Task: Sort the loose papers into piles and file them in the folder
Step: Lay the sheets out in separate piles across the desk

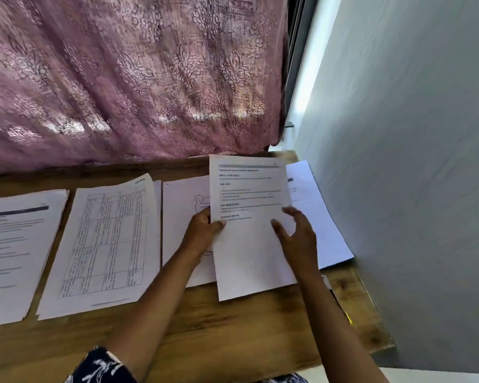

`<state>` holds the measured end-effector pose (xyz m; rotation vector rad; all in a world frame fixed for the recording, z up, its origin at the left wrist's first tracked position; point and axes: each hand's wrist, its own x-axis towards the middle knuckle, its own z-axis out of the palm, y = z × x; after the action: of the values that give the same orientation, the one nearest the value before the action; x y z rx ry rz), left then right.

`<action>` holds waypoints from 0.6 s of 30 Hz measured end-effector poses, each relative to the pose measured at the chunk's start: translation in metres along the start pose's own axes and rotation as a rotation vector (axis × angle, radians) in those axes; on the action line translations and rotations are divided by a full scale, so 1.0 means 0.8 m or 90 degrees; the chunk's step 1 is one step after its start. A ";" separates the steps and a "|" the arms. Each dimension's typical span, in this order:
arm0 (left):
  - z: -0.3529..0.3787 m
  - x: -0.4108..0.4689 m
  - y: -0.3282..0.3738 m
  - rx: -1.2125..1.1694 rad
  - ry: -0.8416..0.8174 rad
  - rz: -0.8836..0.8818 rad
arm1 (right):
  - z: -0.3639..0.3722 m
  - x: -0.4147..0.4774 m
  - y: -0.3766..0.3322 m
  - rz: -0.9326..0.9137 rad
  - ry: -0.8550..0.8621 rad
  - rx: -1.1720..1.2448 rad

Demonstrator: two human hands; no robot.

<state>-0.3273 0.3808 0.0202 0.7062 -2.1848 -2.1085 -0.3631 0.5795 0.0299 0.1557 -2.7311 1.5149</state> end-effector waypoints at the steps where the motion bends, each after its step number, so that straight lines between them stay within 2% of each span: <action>1: -0.019 -0.005 -0.001 -0.028 0.000 -0.009 | 0.001 0.008 -0.004 0.029 0.008 0.006; 5: -0.114 -0.026 -0.004 -0.063 0.063 -0.004 | 0.034 0.021 -0.040 0.163 -0.105 0.194; 9: -0.221 -0.055 0.000 -0.039 0.151 0.021 | 0.114 -0.006 -0.103 0.168 -0.211 0.328; 14: -0.407 -0.116 -0.006 0.017 0.285 -0.032 | 0.282 -0.066 -0.203 0.162 -0.264 0.330; 18: -0.568 -0.152 -0.035 0.108 0.478 -0.083 | 0.431 -0.112 -0.292 0.149 -0.415 0.256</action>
<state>-0.0625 -0.0063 0.0675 1.3993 -1.9100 -1.3527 -0.2394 0.1717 0.0386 0.4114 -2.9138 2.4449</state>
